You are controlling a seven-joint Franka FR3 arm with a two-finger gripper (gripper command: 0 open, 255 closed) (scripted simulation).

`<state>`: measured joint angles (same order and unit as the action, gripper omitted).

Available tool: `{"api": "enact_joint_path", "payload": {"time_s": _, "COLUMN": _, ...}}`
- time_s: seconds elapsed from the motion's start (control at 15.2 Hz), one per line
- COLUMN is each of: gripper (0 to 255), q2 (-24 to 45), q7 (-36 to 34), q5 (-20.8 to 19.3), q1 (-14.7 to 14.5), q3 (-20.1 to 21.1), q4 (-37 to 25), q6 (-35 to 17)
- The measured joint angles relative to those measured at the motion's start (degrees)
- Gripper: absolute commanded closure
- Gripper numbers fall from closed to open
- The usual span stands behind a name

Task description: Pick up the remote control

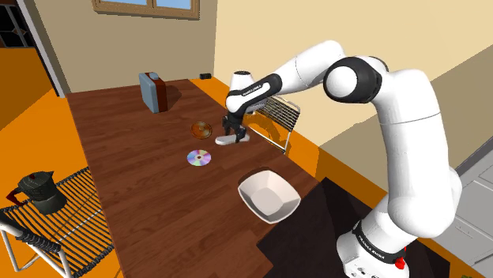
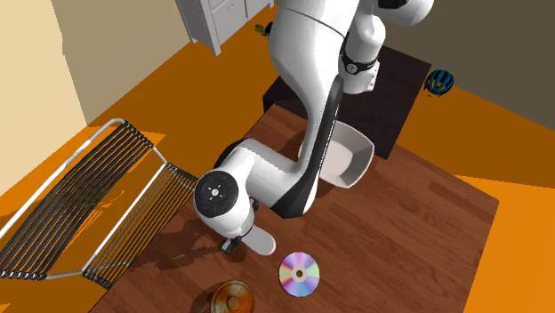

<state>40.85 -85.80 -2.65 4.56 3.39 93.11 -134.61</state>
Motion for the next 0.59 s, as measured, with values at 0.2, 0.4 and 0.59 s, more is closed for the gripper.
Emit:
{"api": "enact_joint_path", "payload": {"time_s": 0.2, "gripper": 255, "q2": -1.3, "q7": 0.16, "q5": 0.09, "q1": 0.14, "q3": 0.06, "q4": -0.21, "q6": 1.51}}
{"api": "enact_joint_path", "payload": {"time_s": 0.4, "gripper": 255, "q2": -3.07, "q7": 0.15, "q5": 0.19, "q1": 0.15, "q3": 0.16, "q4": 0.12, "q6": 2.95}}
{"api": "enact_joint_path", "payload": {"time_s": 0.59, "gripper": 255, "q2": -4.29, "q7": 0.2, "q5": 0.27, "q1": 0.21, "q3": 0.2, "q4": -0.03, "q6": 4.3}}
